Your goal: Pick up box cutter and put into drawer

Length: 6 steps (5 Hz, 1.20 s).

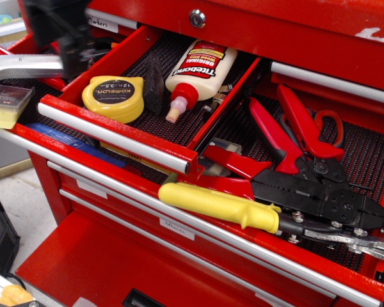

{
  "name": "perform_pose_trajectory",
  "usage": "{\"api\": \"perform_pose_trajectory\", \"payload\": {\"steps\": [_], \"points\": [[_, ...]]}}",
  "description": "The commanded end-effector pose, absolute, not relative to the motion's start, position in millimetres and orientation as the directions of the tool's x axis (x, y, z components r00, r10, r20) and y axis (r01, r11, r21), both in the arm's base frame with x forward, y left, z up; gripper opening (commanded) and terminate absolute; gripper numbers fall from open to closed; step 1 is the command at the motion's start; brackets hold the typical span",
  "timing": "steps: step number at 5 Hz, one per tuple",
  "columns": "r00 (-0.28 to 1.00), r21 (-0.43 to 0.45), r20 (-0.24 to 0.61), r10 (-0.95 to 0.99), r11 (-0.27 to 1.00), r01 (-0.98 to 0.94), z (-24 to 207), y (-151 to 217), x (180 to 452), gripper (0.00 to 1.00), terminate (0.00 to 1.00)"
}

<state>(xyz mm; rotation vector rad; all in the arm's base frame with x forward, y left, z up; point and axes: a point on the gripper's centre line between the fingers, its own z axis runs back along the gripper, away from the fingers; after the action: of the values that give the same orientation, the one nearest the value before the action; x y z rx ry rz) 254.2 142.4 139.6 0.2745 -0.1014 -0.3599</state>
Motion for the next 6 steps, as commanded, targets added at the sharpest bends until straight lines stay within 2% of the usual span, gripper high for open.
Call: {"api": "perform_pose_trajectory", "payload": {"steps": [1, 2, 3, 5, 6], "points": [[0.818, 0.384, 0.005, -0.575, 0.757, 0.529, 141.3, 196.1, 292.7, 1.00, 0.00], [0.727, 0.399, -0.047, -0.685, 0.654, 0.643, 131.9, 206.1, 299.4, 1.00, 0.00], [0.649, 0.404, -0.047, -0.759, 0.580, 0.707, 123.8, 211.0, 304.0, 1.00, 0.00], [0.584, 0.390, -0.035, -0.811, 0.527, 0.755, 108.0, 217.5, 308.9, 1.00, 0.00], [0.582, 0.420, -0.023, -0.813, 0.520, 0.744, 99.9, 222.0, 313.3, 1.00, 0.00]]}}
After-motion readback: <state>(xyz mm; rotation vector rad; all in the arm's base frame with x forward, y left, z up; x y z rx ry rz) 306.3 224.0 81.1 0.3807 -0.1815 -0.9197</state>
